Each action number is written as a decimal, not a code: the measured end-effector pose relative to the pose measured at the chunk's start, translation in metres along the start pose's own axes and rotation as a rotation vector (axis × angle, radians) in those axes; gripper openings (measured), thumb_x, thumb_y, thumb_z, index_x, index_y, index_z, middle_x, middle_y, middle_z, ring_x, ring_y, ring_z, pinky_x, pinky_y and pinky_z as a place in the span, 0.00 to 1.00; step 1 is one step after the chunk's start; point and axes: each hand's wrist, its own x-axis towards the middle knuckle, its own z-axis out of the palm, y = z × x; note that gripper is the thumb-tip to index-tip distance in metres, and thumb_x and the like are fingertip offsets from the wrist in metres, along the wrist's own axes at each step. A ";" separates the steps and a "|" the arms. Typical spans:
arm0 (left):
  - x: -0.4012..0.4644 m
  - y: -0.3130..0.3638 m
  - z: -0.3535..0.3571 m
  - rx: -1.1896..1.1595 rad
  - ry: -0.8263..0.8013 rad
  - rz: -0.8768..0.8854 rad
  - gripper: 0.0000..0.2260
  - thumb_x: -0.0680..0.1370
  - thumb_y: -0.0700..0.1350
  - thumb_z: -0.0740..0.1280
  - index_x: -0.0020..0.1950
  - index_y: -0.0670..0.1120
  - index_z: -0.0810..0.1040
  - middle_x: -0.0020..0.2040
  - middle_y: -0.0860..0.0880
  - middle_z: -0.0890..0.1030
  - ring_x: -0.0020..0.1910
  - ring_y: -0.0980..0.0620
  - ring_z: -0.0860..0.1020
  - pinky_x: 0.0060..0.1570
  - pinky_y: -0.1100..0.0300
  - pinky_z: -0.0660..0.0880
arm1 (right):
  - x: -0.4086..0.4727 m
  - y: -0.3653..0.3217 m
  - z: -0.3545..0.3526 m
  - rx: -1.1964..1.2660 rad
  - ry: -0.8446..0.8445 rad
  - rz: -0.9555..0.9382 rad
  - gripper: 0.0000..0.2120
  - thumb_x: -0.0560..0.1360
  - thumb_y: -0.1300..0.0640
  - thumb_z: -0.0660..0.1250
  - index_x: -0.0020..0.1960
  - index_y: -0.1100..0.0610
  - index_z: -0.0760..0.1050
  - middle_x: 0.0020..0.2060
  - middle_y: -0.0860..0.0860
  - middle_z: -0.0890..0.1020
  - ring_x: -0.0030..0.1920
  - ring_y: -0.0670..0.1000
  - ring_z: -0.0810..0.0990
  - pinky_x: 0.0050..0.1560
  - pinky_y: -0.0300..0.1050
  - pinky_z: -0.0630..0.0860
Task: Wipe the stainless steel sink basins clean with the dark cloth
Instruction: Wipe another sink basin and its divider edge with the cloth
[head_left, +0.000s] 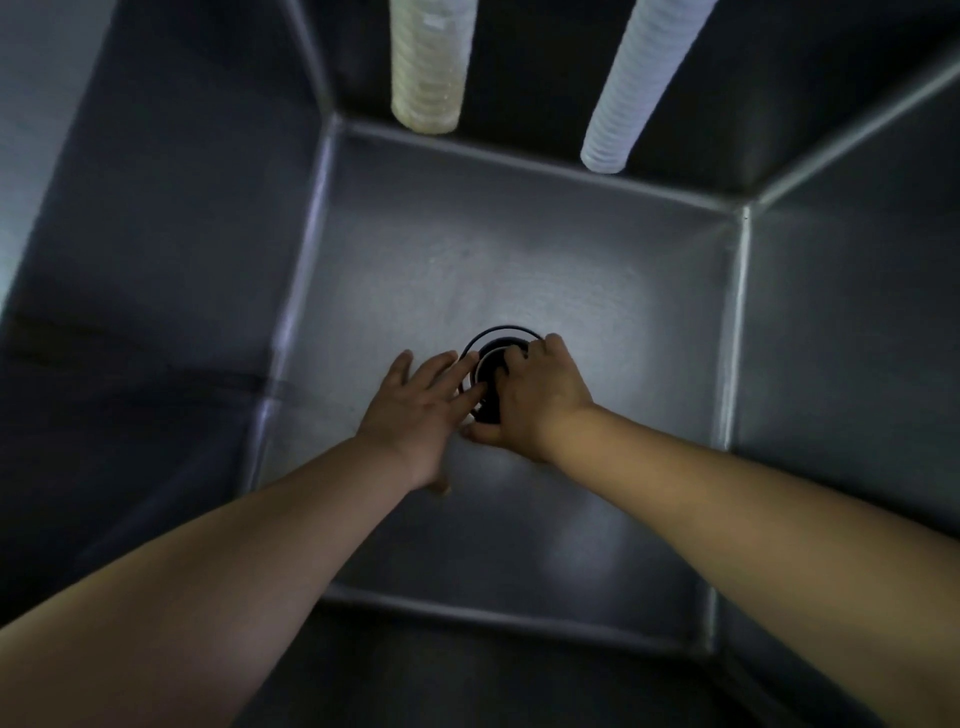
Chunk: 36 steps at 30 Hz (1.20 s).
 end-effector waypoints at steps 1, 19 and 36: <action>0.001 0.000 0.001 0.007 0.002 -0.001 0.54 0.62 0.62 0.74 0.77 0.54 0.44 0.77 0.50 0.37 0.75 0.48 0.39 0.72 0.45 0.38 | 0.001 -0.001 0.000 0.001 -0.015 0.000 0.38 0.72 0.27 0.43 0.67 0.52 0.69 0.61 0.55 0.73 0.57 0.55 0.71 0.58 0.52 0.62; 0.004 -0.001 0.005 0.014 -0.003 -0.001 0.56 0.61 0.62 0.75 0.77 0.53 0.40 0.76 0.49 0.34 0.75 0.49 0.37 0.71 0.43 0.36 | -0.024 -0.005 0.025 0.649 0.227 0.235 0.19 0.76 0.58 0.62 0.66 0.56 0.71 0.59 0.55 0.76 0.59 0.57 0.69 0.56 0.45 0.63; 0.004 0.005 0.000 -0.022 -0.049 -0.028 0.55 0.62 0.60 0.76 0.76 0.58 0.40 0.76 0.49 0.32 0.75 0.48 0.35 0.70 0.43 0.32 | 0.007 0.014 -0.007 0.144 -0.111 -0.061 0.14 0.76 0.52 0.65 0.61 0.46 0.75 0.63 0.46 0.71 0.64 0.53 0.61 0.60 0.45 0.58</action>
